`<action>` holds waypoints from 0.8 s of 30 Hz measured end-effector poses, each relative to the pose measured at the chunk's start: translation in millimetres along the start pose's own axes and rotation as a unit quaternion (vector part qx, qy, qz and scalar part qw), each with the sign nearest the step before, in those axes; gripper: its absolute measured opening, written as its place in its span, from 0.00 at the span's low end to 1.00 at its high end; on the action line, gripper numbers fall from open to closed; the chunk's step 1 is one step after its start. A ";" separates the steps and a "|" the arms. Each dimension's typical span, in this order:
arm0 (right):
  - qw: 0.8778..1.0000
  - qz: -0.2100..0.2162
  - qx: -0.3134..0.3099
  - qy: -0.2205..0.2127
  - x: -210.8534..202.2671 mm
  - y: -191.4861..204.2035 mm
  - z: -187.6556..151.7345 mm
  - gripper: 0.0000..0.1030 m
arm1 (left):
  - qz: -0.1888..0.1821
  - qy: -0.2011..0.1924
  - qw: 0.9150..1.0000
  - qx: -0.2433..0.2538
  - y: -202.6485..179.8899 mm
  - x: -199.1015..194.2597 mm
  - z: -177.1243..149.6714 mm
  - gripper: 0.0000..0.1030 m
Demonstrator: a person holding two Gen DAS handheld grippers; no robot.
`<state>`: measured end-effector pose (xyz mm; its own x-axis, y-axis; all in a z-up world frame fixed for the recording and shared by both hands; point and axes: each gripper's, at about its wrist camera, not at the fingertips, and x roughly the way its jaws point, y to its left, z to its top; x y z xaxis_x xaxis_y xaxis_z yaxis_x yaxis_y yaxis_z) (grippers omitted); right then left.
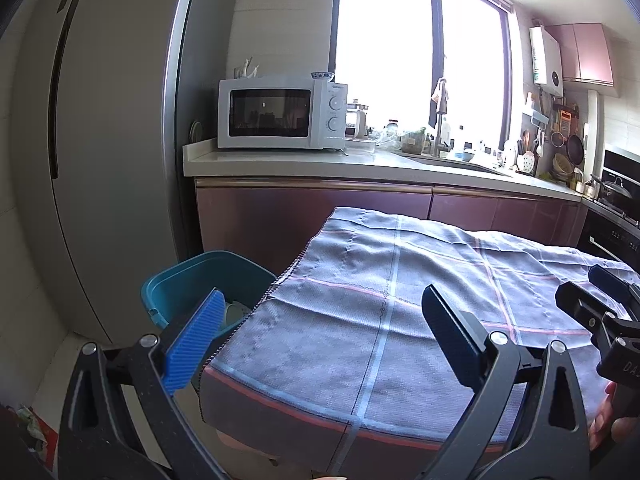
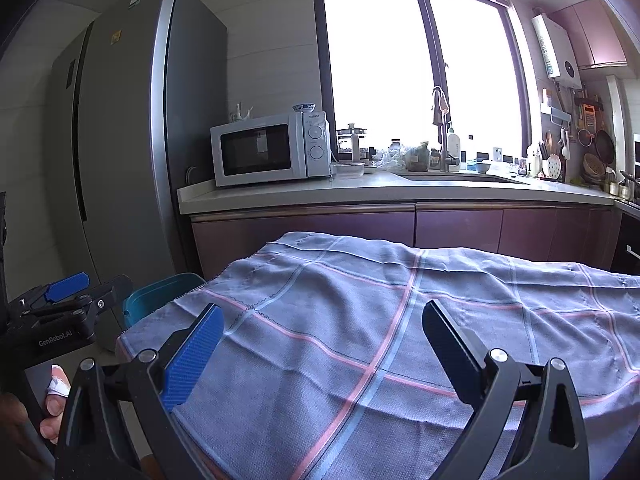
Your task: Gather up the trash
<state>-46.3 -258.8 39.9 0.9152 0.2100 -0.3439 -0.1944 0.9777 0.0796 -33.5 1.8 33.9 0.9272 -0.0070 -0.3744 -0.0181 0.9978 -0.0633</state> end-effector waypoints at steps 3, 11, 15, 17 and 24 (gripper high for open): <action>1.000 0.000 0.000 -0.001 -1.4 -0.3 0.4 0.93 | 0.000 -0.002 1.000 0.000 -1.3 -1.2 0.3 0.94; 1.000 -0.004 0.001 -0.005 -2.4 -1.8 1.8 0.93 | -0.002 -0.006 1.000 0.004 -3.8 -3.2 2.0 0.94; 1.000 -0.005 0.003 -0.005 -3.8 -3.9 0.8 0.93 | -0.003 -0.006 1.000 0.005 -5.0 -2.2 2.5 0.94; 1.000 -0.006 0.004 -0.005 -4.1 -5.0 0.3 0.93 | -0.003 -0.007 1.000 0.007 -6.3 -1.1 2.7 0.94; 1.000 -0.010 0.008 -0.003 -2.9 -7.5 -1.4 0.93 | -0.007 -0.010 1.000 0.012 -9.3 -0.2 2.1 0.94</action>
<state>-48.0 -266.8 39.0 0.9205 0.1913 -0.3408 -0.1715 0.9813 0.0876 -32.7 -7.3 36.5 0.9346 -0.0202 -0.3552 0.0042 0.9989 -0.0457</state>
